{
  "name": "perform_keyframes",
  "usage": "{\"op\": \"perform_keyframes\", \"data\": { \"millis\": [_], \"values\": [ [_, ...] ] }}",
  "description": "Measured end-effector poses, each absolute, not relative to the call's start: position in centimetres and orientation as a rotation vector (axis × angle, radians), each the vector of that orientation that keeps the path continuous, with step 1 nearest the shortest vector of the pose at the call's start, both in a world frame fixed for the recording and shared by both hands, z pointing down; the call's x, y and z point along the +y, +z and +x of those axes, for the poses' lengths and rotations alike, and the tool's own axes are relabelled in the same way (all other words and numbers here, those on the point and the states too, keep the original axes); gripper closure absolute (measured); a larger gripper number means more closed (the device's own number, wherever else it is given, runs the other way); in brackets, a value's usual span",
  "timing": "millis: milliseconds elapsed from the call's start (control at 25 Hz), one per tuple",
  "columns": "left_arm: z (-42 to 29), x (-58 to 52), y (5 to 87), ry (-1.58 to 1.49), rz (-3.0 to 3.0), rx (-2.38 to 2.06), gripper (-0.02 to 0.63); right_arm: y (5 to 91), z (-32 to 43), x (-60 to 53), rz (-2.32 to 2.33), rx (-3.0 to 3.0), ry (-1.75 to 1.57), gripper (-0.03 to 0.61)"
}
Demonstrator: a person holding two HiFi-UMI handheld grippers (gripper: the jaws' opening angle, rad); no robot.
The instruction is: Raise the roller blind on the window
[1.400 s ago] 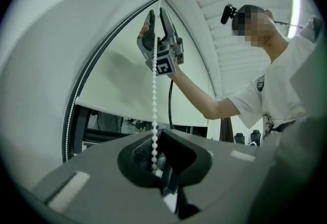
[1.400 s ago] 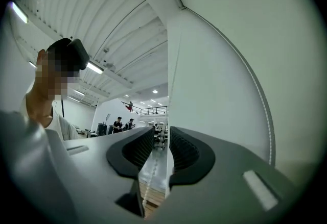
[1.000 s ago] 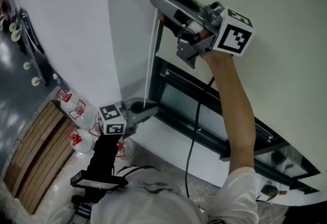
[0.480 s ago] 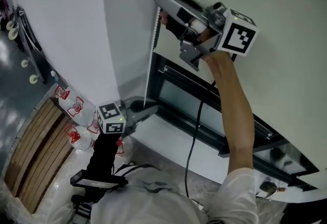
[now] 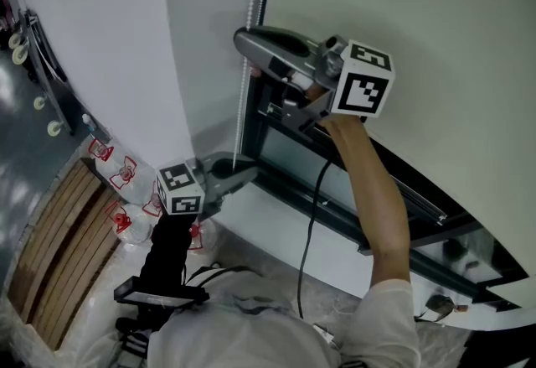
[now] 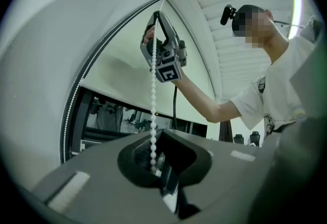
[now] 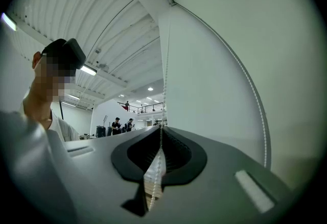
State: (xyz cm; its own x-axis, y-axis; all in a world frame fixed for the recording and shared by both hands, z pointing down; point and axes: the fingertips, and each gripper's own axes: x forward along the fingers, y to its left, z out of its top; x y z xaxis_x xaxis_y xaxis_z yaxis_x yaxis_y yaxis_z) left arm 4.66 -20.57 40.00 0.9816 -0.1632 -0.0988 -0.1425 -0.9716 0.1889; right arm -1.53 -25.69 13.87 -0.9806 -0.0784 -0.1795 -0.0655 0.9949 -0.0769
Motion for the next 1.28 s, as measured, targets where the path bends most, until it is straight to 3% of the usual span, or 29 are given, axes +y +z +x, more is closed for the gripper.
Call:
{"op": "perform_keyframes", "data": {
  "millis": [920, 1200, 1240, 1280],
  "values": [
    [5.0, -19.9, 40.3, -0.161, 2.95, -0.195, 0.615, 31.5, -2.4, -23.0, -0.138, 3.084, -0.473, 0.563],
    [5.1, -19.5, 40.5, -0.16, 2.941, -0.184, 0.615, 31.3, -1.3, -23.0, -0.179, 3.039, -0.405, 0.557],
    [5.1, -19.4, 40.6, -0.159, 2.94, -0.181, 0.615, 31.1, -1.3, -23.0, -0.19, 3.038, -0.37, 0.53],
    [5.1, -19.3, 40.6, -0.159, 2.938, -0.18, 0.615, 30.7, -1.3, -22.9, -0.183, 3.029, -0.354, 0.459]
  ]
}}
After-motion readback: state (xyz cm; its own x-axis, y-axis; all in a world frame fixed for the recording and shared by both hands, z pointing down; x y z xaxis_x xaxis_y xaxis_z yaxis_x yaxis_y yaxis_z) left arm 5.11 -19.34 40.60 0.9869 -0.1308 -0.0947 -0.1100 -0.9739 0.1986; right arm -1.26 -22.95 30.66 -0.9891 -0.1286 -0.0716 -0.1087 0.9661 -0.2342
